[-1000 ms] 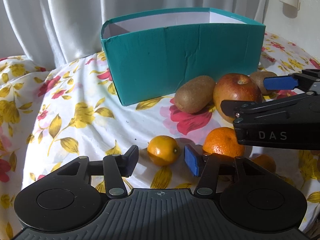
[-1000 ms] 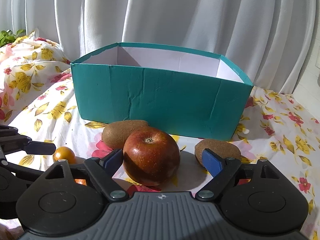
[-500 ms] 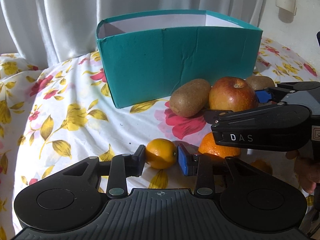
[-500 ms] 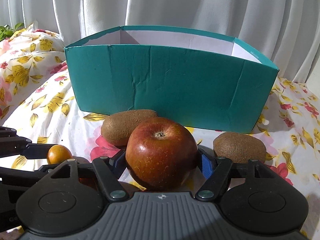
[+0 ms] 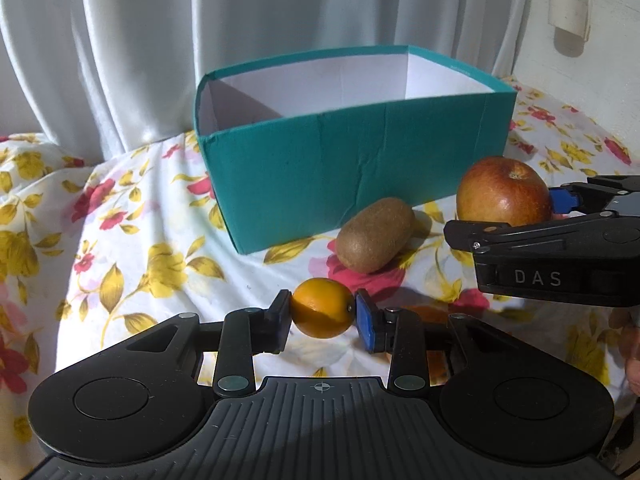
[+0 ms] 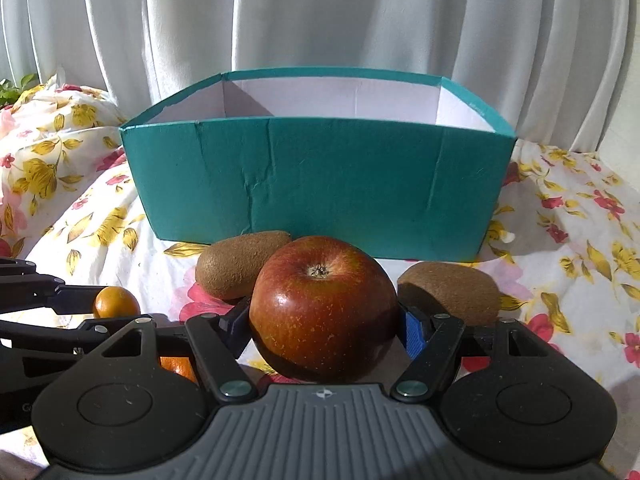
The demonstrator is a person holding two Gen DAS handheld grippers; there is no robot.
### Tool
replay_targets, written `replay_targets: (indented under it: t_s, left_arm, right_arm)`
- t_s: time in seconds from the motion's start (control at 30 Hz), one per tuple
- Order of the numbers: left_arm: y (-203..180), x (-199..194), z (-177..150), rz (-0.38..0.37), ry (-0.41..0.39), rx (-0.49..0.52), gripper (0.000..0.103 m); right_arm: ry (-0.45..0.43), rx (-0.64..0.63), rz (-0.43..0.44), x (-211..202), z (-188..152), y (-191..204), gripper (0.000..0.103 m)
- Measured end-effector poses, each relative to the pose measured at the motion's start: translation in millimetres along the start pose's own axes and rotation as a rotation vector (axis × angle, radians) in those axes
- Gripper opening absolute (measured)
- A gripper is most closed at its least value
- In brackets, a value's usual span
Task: Organize fruits
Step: 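Carry the small orange and red apple with both tools over the box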
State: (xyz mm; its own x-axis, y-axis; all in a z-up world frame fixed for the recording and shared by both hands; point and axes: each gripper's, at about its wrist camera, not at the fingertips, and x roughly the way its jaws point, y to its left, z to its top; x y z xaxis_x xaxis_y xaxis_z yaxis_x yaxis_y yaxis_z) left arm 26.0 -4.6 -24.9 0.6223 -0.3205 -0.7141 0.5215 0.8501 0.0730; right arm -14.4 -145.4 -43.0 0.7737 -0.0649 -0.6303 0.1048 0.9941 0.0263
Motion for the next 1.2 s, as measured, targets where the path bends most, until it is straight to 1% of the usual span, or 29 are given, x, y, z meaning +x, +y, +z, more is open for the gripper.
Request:
replay_targets:
  t_s: [0.17,0.27,0.3,0.43,0.6,0.7,0.8,0.87,0.93,1.03,1.2]
  left_arm:
    - [1,-20,35,0.012,-0.056,-0.022,0.037]
    - [6,-30,63,0.037,-0.088,-0.052,0.037]
    - [9,-32,72,0.045,-0.097,-0.063,0.037]
    - [16,-42,117,0.122,-0.124,-0.098,0.037]
    - [24,-56,163,0.155,-0.188,-0.13,0.037]
    - [29,-61,183,0.167,-0.227,-0.149,0.037]
    - [32,-56,184,0.18,-0.219,-0.173,0.037]
    - [31,-51,179,0.185,-0.205,-0.176,0.037]
    - [30,-44,172,0.184,-0.185,-0.189,0.037]
    - [32,-37,164,0.184,-0.16,-0.207,0.037]
    - [38,-24,161,0.183,-0.13,-0.229,0.037]
  right_arm:
    - [-0.047,0.042,-0.014,-27,22,-15,0.072]
    - [-0.105,0.039,-0.033,-42,42,-23,0.072]
    - [-0.125,0.036,-0.043,-47,48,-25,0.072]
    - [-0.182,0.051,-0.07,-60,80,-35,0.072]
    - [-0.25,0.046,-0.091,-69,123,-41,0.072]
    - [-0.29,0.05,-0.096,-73,144,-43,0.072]
    - [-0.346,0.059,-0.096,-78,156,-44,0.072]
    - [-0.365,0.073,-0.096,-77,156,-42,0.072]
    - [-0.363,0.081,-0.086,-75,150,-41,0.072]
    - [-0.333,0.094,-0.068,-67,143,-39,0.072]
    - [-0.308,0.09,-0.064,-59,139,-35,0.072]
